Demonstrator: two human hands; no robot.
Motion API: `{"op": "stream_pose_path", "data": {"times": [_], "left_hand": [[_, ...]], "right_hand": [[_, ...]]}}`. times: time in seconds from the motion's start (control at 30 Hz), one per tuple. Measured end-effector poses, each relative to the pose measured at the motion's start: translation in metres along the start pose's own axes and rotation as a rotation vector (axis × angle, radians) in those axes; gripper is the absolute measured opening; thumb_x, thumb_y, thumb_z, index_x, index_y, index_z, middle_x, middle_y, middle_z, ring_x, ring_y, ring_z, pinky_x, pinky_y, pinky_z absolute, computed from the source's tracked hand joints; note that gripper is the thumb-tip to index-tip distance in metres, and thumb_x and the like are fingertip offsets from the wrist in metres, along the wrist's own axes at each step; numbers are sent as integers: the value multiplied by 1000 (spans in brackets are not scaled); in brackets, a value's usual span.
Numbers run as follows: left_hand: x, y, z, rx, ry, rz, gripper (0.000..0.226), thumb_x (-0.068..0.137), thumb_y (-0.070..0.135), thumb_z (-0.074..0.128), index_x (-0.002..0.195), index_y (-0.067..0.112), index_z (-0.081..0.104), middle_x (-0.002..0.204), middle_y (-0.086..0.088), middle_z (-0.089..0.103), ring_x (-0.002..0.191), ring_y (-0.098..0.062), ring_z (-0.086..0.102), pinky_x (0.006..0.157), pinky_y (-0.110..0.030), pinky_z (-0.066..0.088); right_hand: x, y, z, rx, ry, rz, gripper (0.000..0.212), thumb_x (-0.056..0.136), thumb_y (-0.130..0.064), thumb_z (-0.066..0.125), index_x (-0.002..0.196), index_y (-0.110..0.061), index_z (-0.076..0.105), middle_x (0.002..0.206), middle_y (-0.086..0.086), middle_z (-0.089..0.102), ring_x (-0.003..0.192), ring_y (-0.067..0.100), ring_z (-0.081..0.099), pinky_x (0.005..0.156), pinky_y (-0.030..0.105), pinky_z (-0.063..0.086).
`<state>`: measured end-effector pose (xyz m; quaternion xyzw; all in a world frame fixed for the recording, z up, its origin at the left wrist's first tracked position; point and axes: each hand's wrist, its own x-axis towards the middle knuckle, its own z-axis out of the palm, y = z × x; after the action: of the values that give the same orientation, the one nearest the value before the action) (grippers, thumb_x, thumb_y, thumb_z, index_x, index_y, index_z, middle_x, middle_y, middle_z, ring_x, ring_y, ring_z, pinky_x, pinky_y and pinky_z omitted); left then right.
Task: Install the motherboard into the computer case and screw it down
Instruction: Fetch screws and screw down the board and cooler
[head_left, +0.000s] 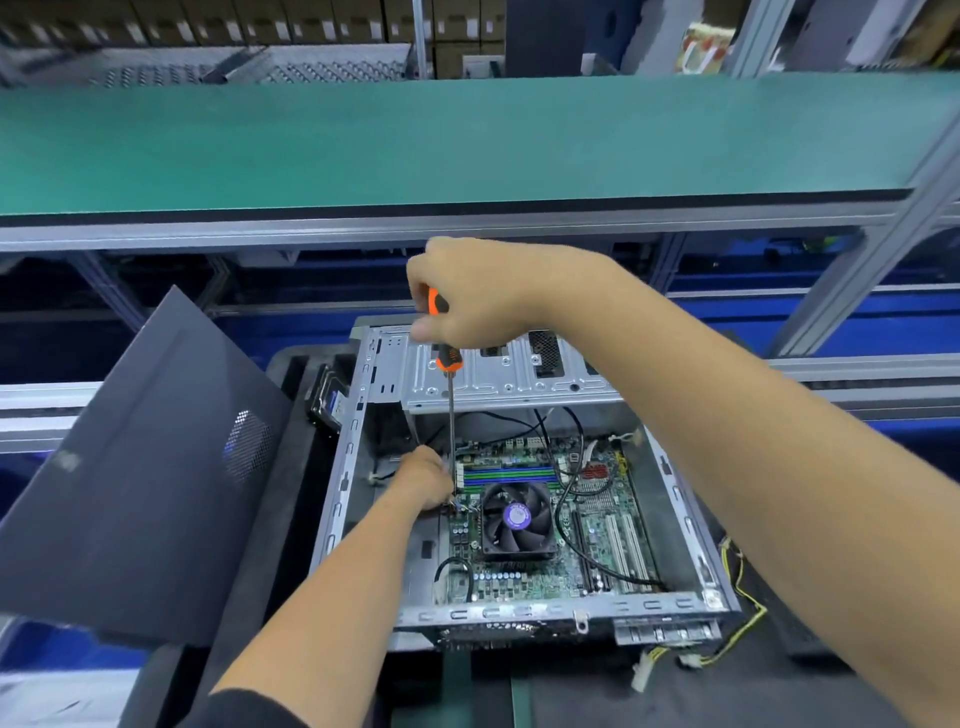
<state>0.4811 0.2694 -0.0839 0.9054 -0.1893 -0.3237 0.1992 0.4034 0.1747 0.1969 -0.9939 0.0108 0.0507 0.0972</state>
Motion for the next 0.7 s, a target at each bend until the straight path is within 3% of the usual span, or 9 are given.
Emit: {"op": "stream_pose_path", "data": {"times": [0.07, 0.13, 0.23, 0.3, 0.37, 0.47, 0.53, 0.63, 0.7], "left_hand": [[-2, 2, -1, 20, 6, 6, 28, 84, -2, 51, 59, 11, 46, 65, -4, 49, 69, -19, 48, 61, -22, 40], [-2, 3, -1, 15, 8, 5, 30, 84, -2, 51, 58, 12, 46, 64, -4, 49, 70, -19, 49, 61, -22, 40], [-2, 2, 0, 1, 1, -1, 26, 83, -3, 50, 62, 12, 52, 74, -7, 57, 71, -19, 52, 64, -22, 43], [-1, 2, 1, -1, 5, 1, 30, 82, -5, 48, 59, 14, 47, 75, -8, 54, 71, -18, 51, 66, -24, 44], [-3, 3, -1, 6, 7, -5, 35, 81, -6, 49, 54, 14, 42, 73, -9, 51, 70, -19, 51, 65, -24, 46], [-6, 4, -4, 18, -6, -10, 35, 82, -1, 59, 54, 14, 44, 73, -5, 52, 72, -18, 47, 63, -21, 42], [-5, 4, -4, 3, -7, -15, 32, 82, -1, 60, 56, 13, 47, 75, -5, 54, 73, -18, 49, 65, -22, 45], [-4, 2, -3, -14, -3, -16, 32, 80, -5, 58, 55, 12, 49, 72, -6, 55, 80, -23, 62, 80, -30, 54], [-5, 1, -2, -17, -7, -8, 34, 80, -6, 59, 53, 12, 48, 72, -6, 55, 86, -25, 66, 83, -32, 55]], "right_hand": [[-5, 0, -4, 110, -65, -66, 12, 88, -13, 51, 99, -17, 54, 92, -6, 54, 75, 21, 62, 57, 27, 46], [-4, -2, 0, 38, 25, -90, 2, 87, -17, 56, 85, -18, 55, 79, -9, 53, 72, 17, 55, 53, 23, 36], [1, -2, 8, -85, 171, 50, 36, 91, -36, 54, 65, -12, 45, 64, 1, 46, 62, 22, 44, 49, 28, 29], [-1, 0, 6, -81, 107, 59, 32, 92, -38, 53, 72, -13, 49, 69, 2, 53, 63, 21, 50, 51, 29, 35], [-6, 4, -1, 42, -44, 19, 9, 90, -26, 52, 91, -17, 53, 82, -2, 65, 67, 16, 62, 55, 28, 44], [-12, 0, -6, 106, -62, -53, 13, 86, -11, 51, 93, -21, 56, 79, -10, 65, 52, -2, 56, 51, 23, 42], [-9, -2, -3, 26, 67, -76, 6, 88, -24, 60, 86, -19, 61, 72, -13, 56, 59, 0, 52, 50, 23, 36], [0, -2, 6, -43, 158, 6, 35, 92, -38, 55, 67, -13, 50, 65, -3, 47, 61, 14, 47, 49, 28, 30], [2, 2, 11, -6, 183, 47, 37, 93, -39, 50, 68, -11, 47, 65, 3, 48, 60, 24, 51, 50, 31, 36]]}}
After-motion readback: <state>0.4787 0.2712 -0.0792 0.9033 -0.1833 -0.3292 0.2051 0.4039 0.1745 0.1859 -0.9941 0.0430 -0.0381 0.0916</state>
